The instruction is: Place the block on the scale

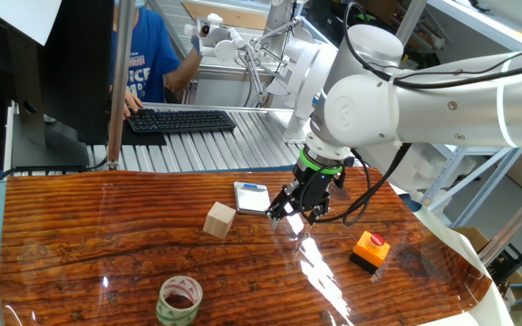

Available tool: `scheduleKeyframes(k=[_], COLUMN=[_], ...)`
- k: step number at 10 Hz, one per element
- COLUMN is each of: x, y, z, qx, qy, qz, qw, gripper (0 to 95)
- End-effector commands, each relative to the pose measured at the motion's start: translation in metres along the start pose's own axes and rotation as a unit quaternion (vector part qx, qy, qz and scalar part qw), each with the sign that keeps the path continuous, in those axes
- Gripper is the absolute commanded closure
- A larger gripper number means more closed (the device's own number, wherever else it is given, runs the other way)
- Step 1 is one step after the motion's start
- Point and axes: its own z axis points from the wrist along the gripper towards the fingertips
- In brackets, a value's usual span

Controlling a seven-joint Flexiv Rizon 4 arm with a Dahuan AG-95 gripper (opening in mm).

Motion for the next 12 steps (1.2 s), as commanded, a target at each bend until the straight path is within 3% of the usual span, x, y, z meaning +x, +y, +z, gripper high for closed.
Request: scheduleKeyframes(k=[1,3,5,12], x=[0.0002,0.0005,0.0006,0.0008], y=[0.0002,0.0003,0.0005,0.0007], z=[-0.0001,0.0000,-0.0001,-0.0003], qx=[-0.001,-0.004,-0.017,-0.015], qy=[0.018,0.022,0.029,0.027], qz=[0.089,0.084,0.085,0.104], qw=[0.9959,0.9962,0.9958,0.9942], gripper=[95.0,95.0,95.0,95.0])
